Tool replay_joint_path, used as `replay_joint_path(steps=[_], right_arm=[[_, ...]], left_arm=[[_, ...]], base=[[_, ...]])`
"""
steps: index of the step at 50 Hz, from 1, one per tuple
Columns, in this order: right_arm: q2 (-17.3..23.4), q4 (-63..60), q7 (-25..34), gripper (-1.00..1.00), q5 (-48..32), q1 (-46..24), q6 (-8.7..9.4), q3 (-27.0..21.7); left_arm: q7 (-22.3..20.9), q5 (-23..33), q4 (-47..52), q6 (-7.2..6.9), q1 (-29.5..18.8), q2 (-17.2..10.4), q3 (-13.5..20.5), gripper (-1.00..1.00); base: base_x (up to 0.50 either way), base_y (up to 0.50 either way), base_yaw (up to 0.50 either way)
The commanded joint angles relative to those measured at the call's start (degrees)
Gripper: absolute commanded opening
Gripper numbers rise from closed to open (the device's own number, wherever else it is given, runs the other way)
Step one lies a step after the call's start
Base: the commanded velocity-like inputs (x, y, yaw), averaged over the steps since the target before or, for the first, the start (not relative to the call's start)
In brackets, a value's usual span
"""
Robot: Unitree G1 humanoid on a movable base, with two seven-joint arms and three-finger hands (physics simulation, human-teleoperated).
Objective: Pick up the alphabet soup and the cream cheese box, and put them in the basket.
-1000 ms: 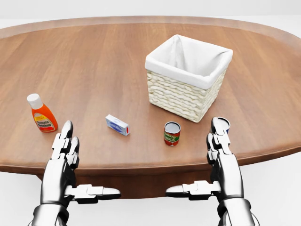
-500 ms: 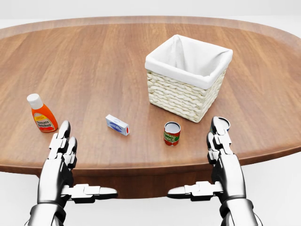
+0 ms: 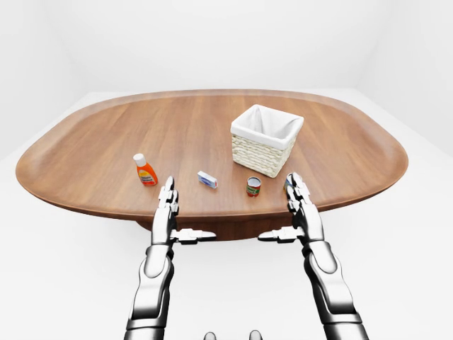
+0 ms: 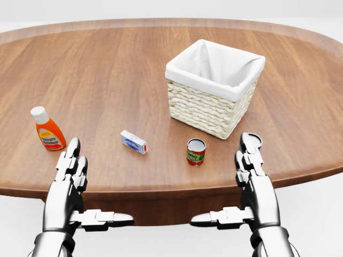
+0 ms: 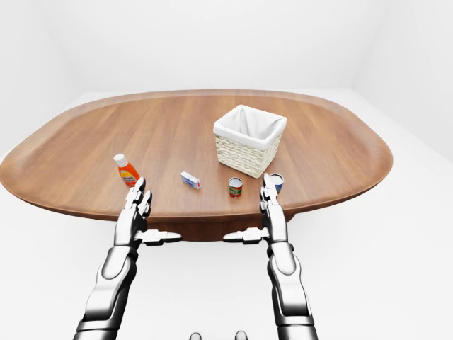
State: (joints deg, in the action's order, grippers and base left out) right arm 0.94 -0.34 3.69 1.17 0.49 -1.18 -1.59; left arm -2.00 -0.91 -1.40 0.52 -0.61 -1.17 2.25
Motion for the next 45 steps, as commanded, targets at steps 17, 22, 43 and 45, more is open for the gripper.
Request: replay_joint_path(steps=[17,22,43,45], right_arm=[[0.0,0.3,0.2,1.00,0.3,-0.2,-0.19,-0.1],[0.0,0.4,0.3,1.00,0.5,-0.2,-0.22,-0.1],[0.1,0.8,0.3,1.00,0.6,-0.4,-0.17,-0.2],[0.0,0.1,0.2,1.00,0.8,-0.3,0.43,-0.2]], left_arm=[[0.0,0.5,-0.4,0.31,-0.1,0.0,-0.1,1.00],[0.0,0.6,0.0,0.13,0.0,0.0,-0.1,1.00],[0.1,0.7,-0.3,0.35,-0.1,0.0,-0.2,1.00],[0.2,0.7,0.0,0.09,0.0,0.1,-0.2,1.00]], base=[[0.00,0.00,0.00],[0.00,0.00,0.00],[0.00,0.00,0.00],[0.00,0.00,0.00]])
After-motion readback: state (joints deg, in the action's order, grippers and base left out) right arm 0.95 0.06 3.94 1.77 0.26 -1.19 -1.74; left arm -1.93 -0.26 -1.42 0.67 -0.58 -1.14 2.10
